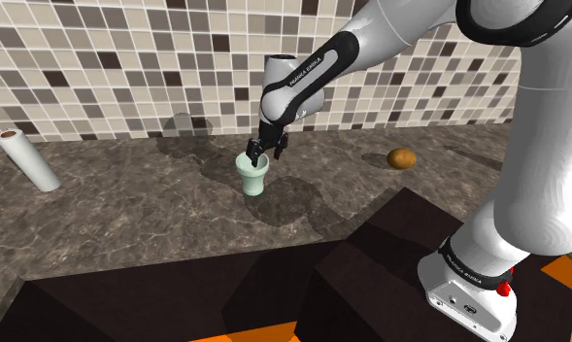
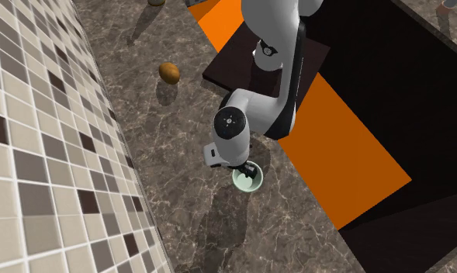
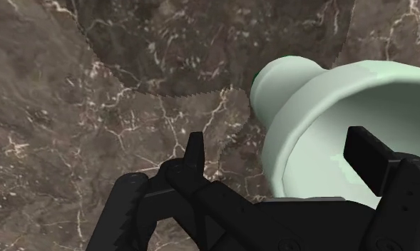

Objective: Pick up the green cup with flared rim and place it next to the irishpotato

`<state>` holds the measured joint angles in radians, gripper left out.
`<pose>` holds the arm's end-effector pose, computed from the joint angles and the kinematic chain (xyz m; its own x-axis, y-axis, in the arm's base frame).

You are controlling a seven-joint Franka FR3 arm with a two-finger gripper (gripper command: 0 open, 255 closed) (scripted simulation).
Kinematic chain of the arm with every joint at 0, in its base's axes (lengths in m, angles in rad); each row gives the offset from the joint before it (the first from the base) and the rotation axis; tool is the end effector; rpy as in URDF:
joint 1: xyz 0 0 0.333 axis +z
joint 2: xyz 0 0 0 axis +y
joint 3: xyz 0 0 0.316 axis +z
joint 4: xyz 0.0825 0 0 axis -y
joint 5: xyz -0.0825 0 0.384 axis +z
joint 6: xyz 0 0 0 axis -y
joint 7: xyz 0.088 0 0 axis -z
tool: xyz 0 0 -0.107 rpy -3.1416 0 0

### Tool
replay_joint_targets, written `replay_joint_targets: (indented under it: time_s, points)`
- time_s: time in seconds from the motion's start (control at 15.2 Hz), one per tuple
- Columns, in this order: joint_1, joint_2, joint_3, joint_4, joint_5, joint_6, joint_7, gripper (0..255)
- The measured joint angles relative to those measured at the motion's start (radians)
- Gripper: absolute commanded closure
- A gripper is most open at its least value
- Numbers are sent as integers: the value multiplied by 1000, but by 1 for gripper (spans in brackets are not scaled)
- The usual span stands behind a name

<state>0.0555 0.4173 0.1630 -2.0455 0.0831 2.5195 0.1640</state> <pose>0.5895 0.1277 0.2426 0.9989 -0.0296 0.0353 -0.0250 -0.9918 -0.1253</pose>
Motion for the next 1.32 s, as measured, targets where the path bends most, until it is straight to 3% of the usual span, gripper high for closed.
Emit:
replay_joint_targets:
  time_s: [0.26,0.33,0.99,1.32]
  points:
    - [0,1,0,0,0,1,0,0]
    - [0,1,0,0,0,1,0,255]
    - [0,0,0,0,0,1,0,255]
    - [-3,-37,2,5,3,-41,1,255]
